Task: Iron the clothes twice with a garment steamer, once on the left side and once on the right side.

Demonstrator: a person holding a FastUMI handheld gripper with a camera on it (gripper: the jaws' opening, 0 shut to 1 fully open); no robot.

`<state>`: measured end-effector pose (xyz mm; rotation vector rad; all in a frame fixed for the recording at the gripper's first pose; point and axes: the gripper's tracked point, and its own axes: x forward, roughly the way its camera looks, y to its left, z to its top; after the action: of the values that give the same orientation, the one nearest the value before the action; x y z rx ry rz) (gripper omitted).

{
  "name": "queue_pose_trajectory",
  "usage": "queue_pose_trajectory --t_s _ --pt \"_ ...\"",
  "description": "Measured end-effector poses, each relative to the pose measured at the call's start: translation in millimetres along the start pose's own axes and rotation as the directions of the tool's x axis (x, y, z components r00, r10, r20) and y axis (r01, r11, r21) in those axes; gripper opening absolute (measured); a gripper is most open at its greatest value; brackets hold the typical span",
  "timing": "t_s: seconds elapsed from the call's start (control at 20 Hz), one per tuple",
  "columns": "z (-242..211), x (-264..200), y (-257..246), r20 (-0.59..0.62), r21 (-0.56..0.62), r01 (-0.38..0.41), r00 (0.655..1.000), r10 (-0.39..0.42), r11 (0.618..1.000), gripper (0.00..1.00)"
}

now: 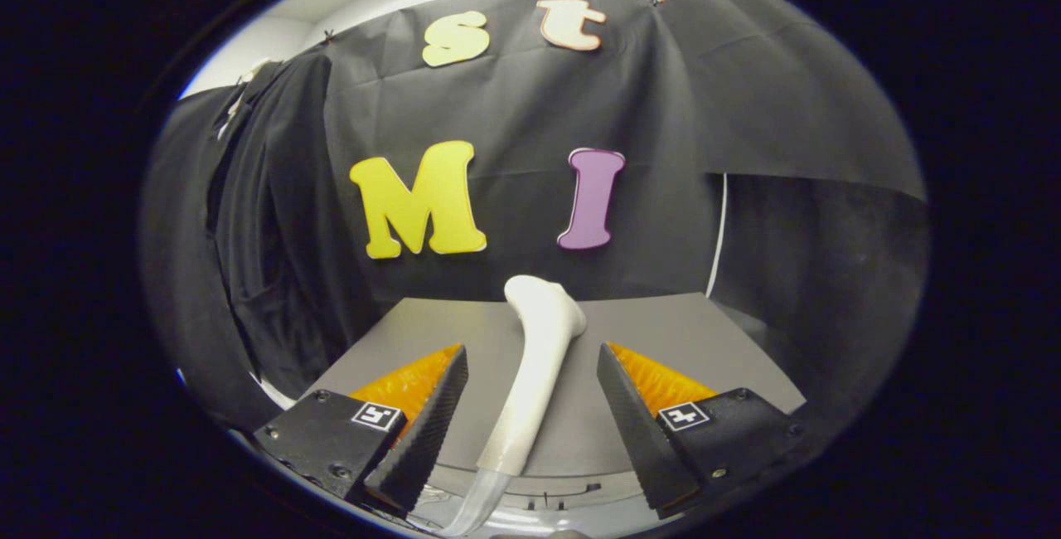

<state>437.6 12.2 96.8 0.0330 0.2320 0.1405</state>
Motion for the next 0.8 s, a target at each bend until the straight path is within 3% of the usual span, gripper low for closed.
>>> queue_pose_trajectory --t_s 0.55,0.7,0.8 --pt "-48 69 -7 -0.232 -0.020 -0.012 0.973 0.007 1.000 0.95" --pt "-54 74 -1 -0.248 -0.029 -0.025 0.969 0.017 0.999 0.77" --pt "-56 75 -5 -0.249 -0.019 0.014 0.968 -0.018 1.000 0.67"
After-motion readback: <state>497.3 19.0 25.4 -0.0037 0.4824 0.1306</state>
